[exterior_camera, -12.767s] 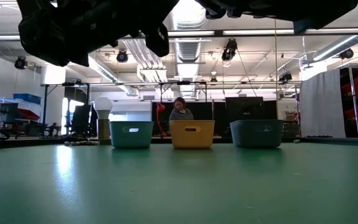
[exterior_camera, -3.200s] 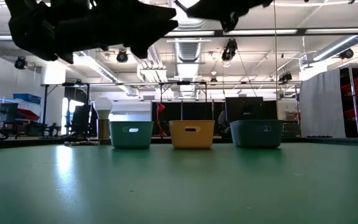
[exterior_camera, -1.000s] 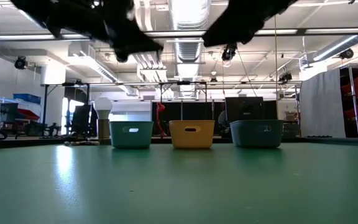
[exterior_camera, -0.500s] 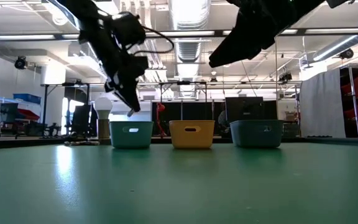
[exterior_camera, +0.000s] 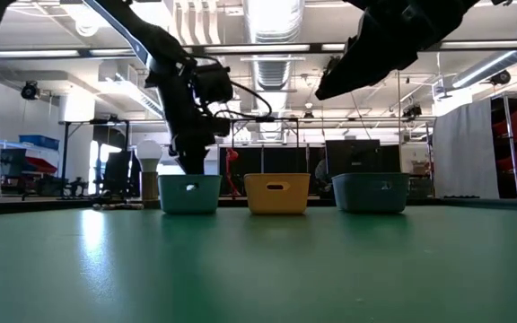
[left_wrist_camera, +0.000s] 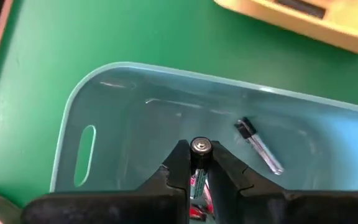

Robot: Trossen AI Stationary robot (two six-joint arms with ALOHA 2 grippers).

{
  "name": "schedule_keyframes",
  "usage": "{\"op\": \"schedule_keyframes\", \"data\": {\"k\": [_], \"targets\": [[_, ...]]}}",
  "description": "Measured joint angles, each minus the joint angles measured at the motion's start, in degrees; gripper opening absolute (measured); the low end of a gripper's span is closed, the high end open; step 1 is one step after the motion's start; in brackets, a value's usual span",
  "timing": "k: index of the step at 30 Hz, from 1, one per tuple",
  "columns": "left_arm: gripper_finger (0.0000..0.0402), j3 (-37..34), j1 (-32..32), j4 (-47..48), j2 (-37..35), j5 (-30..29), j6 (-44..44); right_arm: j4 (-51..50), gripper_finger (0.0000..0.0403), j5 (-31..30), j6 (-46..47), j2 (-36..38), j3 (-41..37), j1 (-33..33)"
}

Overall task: Sort batteries
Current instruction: Put the silver battery into the green bin

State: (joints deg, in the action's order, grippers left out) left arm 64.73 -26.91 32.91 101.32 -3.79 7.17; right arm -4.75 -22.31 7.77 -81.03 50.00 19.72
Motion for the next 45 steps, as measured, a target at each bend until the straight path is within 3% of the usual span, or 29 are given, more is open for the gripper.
{"op": "schedule_keyframes", "data": {"k": [14, 28, 33, 37, 45], "targets": [[0.002, 0.16, -2.74, 1.09, 3.91, -2.29, -3.37, -0.53, 0.0133, -0.04, 0.15, 0.02, 0.0, 1.4], [0.0096, 0.3, -2.07, 1.61, 2.25, -1.59, -5.33, -3.51, 0.0123, -0.22, -0.37, 0.71, 3.55, 1.4], [0.0117, 0.48, -0.23, 2.8, -5.11, -1.47, -7.96, -11.42, 0.0132, -0.39, 0.58, 2.8, 6.52, 1.4], [0.012, -0.56, 1.42, 4.23, -13.98, -1.72, -15.09, -13.14, 0.0137, -0.46, 1.64, 4.61, 6.93, 1.4], [0.0132, -13.61, 1.75, 6.43, -29.47, -17.68, -30.05, -13.4, 0.0151, -2.32, 1.16, 4.83, 6.22, 1.38]]}}
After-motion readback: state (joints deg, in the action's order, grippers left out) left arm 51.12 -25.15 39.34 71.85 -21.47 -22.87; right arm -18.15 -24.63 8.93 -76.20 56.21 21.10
